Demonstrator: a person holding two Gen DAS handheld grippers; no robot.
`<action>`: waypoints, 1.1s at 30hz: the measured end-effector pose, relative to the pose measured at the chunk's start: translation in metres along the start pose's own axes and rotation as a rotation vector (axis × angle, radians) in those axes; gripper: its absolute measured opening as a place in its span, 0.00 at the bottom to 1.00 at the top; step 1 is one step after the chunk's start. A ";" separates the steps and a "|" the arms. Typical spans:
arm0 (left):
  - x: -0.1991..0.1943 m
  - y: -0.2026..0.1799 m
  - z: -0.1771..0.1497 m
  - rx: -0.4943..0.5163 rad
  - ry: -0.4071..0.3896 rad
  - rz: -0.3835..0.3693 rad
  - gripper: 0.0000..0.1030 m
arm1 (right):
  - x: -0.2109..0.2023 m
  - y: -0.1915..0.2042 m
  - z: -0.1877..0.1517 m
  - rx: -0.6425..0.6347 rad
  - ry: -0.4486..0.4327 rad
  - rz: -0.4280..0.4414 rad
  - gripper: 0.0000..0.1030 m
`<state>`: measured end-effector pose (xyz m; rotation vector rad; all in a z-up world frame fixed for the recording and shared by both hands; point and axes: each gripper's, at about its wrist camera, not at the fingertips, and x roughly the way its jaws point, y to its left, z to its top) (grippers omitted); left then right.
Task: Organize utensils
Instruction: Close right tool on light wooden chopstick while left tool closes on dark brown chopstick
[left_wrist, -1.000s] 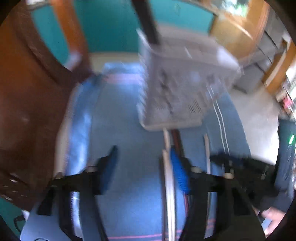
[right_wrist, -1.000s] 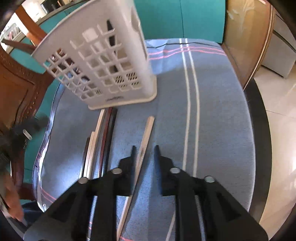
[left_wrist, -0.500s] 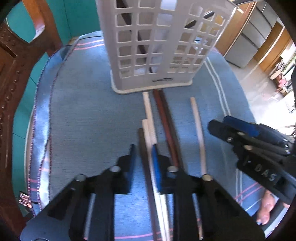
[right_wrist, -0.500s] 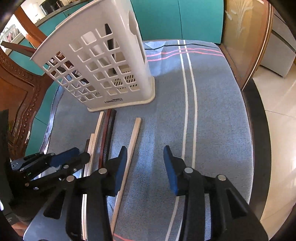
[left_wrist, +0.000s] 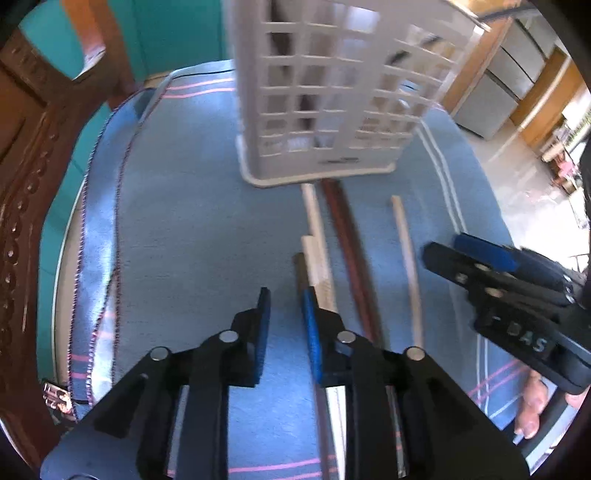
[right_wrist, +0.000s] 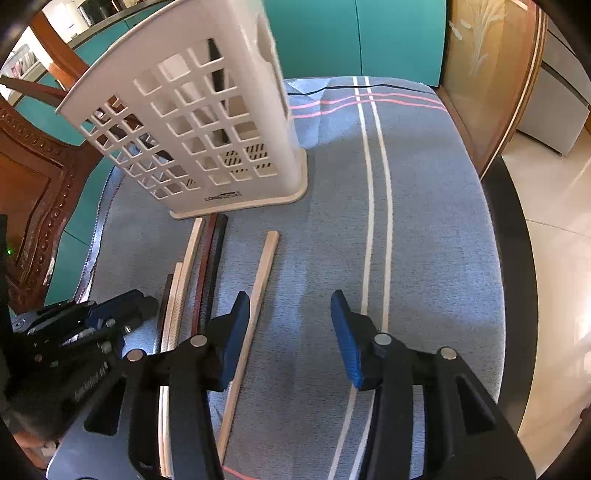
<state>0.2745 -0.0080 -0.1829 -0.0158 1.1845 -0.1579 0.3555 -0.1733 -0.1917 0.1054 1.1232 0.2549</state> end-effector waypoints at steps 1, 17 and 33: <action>0.002 -0.003 -0.002 0.012 0.005 0.006 0.21 | 0.001 0.003 0.001 -0.005 0.002 -0.001 0.44; 0.004 0.010 -0.003 -0.006 -0.013 0.075 0.32 | 0.012 0.012 -0.004 -0.034 0.022 -0.024 0.48; 0.022 -0.004 0.020 0.048 -0.032 0.064 0.15 | 0.023 0.044 -0.005 -0.199 0.005 -0.089 0.10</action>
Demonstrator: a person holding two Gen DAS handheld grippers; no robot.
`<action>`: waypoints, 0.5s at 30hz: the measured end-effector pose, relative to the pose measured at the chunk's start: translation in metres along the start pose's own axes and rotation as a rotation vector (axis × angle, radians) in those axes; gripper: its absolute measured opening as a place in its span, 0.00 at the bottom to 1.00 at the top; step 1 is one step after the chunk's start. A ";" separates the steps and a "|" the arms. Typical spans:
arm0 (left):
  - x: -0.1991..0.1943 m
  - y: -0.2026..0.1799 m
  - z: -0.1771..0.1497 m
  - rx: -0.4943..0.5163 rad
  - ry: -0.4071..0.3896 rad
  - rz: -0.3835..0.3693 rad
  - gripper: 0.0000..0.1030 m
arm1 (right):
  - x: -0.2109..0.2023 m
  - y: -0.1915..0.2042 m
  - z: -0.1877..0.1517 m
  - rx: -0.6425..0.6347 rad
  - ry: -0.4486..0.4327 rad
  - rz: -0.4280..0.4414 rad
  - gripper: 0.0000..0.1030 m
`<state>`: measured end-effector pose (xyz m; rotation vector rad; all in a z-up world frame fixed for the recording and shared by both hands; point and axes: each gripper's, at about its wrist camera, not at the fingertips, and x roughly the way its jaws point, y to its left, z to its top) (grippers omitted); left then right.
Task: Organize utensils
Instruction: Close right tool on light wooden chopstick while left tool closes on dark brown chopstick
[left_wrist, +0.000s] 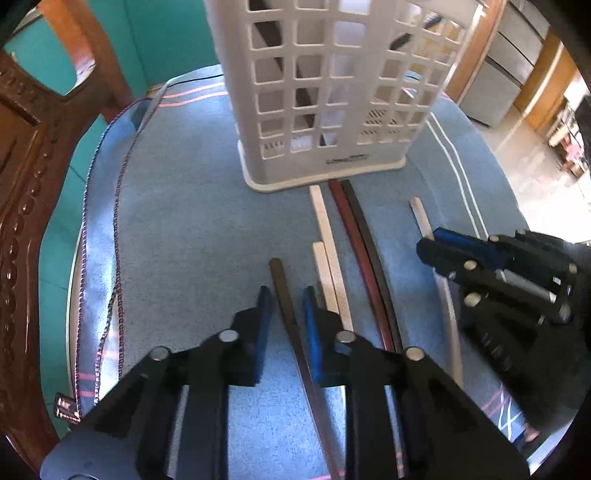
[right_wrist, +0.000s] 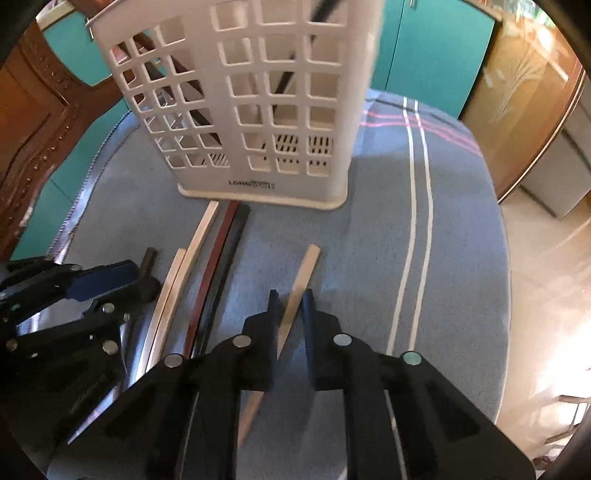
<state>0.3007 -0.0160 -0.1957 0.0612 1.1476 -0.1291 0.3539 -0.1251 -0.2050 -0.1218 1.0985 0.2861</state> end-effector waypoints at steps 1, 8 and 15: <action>0.000 -0.001 -0.001 0.004 0.002 -0.008 0.14 | -0.001 -0.004 0.000 0.006 0.009 0.011 0.09; 0.003 0.002 0.002 -0.021 0.013 -0.007 0.16 | -0.007 -0.012 -0.002 0.005 0.020 -0.022 0.18; 0.011 -0.013 0.015 -0.041 0.010 0.022 0.30 | 0.000 -0.006 -0.002 -0.013 0.004 -0.060 0.29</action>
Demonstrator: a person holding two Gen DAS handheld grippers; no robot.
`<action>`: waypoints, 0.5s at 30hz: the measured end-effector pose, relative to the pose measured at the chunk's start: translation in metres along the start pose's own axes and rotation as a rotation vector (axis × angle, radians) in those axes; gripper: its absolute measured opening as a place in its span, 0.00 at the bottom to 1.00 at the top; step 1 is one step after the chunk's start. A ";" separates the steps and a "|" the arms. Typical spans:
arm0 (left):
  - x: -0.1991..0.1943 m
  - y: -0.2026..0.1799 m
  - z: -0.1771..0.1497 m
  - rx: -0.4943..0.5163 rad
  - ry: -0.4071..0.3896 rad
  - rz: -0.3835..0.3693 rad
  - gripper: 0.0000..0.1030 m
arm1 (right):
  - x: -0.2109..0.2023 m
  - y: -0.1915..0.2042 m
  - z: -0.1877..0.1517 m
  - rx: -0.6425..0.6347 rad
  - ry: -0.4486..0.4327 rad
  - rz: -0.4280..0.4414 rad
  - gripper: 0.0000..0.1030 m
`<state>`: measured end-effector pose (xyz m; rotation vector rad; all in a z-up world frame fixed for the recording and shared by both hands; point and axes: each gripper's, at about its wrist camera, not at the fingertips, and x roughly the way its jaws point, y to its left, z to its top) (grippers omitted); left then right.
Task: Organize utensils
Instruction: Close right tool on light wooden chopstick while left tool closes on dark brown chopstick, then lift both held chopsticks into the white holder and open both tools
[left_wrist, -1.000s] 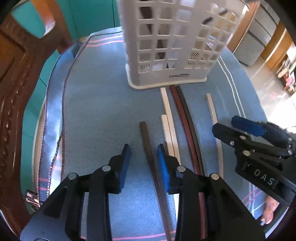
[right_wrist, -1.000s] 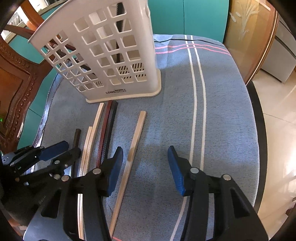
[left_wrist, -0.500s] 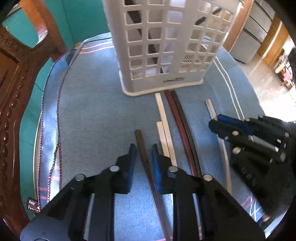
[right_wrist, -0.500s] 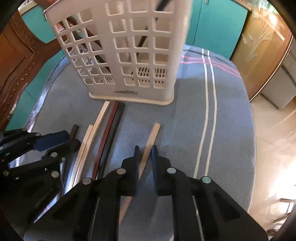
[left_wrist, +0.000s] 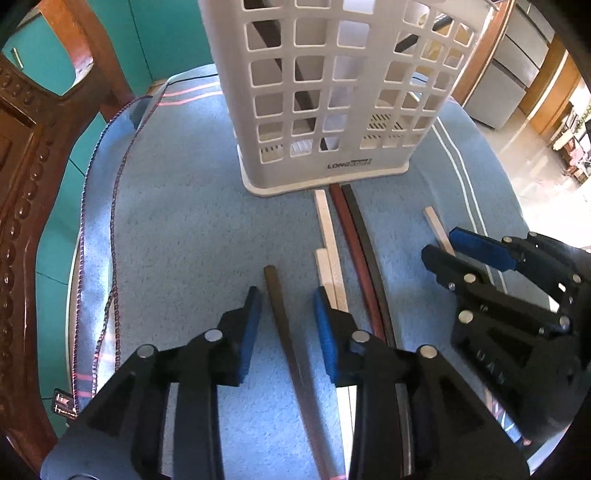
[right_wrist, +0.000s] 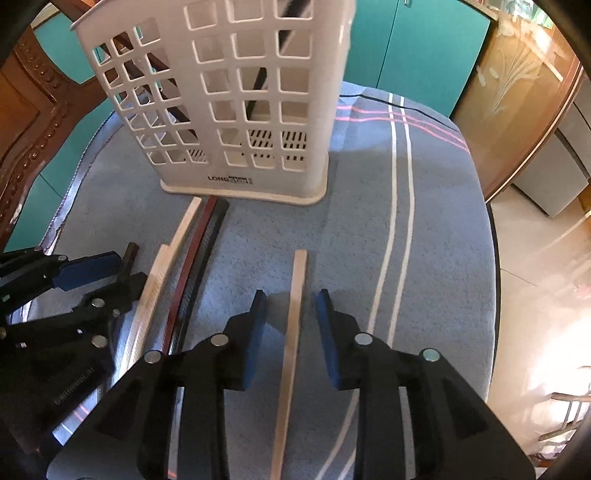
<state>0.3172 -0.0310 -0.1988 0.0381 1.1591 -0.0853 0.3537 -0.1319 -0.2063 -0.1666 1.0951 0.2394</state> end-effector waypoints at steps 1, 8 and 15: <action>0.001 -0.002 0.001 -0.004 -0.001 0.001 0.30 | -0.001 0.002 -0.001 0.000 0.000 0.002 0.27; 0.001 0.003 0.012 -0.065 -0.030 -0.022 0.08 | -0.017 0.005 -0.014 0.027 -0.027 0.084 0.06; -0.067 0.008 0.021 -0.073 -0.208 -0.065 0.07 | -0.094 -0.010 -0.013 0.038 -0.211 0.190 0.06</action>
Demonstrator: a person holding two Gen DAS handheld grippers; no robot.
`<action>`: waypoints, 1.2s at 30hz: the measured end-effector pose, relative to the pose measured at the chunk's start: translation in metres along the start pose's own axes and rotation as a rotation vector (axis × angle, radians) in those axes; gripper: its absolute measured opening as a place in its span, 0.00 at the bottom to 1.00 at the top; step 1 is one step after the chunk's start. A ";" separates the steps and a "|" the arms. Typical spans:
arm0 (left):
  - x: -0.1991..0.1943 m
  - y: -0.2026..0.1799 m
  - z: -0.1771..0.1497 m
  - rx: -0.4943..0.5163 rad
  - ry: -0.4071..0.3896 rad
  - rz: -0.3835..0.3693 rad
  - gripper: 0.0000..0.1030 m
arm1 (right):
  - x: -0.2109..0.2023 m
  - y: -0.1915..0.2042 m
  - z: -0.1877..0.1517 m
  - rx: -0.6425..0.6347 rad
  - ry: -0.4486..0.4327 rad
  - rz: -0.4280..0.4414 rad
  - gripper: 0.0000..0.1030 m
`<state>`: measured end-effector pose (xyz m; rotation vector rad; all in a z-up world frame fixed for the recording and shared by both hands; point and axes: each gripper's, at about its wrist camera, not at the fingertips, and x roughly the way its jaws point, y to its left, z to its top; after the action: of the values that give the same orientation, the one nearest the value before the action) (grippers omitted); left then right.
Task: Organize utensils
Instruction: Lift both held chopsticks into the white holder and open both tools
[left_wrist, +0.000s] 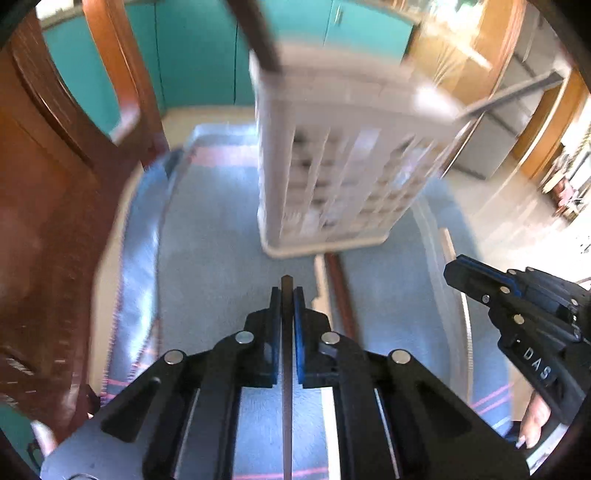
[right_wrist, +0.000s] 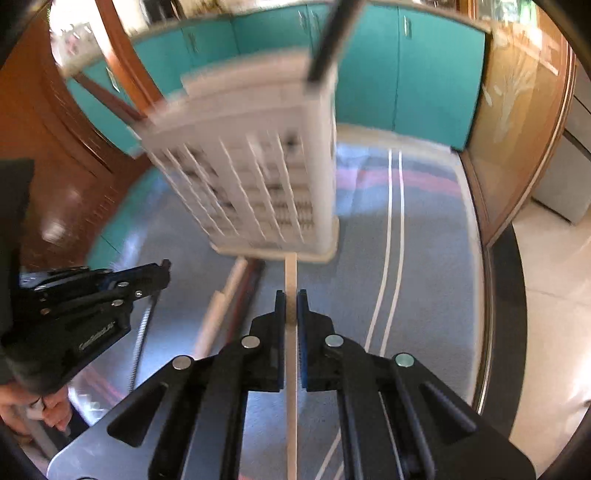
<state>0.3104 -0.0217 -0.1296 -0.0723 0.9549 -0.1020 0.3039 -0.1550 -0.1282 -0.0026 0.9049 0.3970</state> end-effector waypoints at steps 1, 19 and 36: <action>-0.016 -0.001 0.003 0.003 -0.037 -0.017 0.07 | -0.011 0.001 0.002 -0.005 -0.022 0.019 0.06; -0.230 0.006 0.076 -0.035 -0.624 -0.114 0.07 | -0.198 -0.006 0.081 0.091 -0.504 0.177 0.06; -0.203 0.051 0.107 -0.262 -0.700 -0.108 0.07 | -0.139 -0.017 0.114 0.143 -0.664 -0.014 0.06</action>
<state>0.2846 0.0544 0.0915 -0.3762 0.2594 -0.0440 0.3204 -0.1981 0.0468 0.2418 0.2748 0.2894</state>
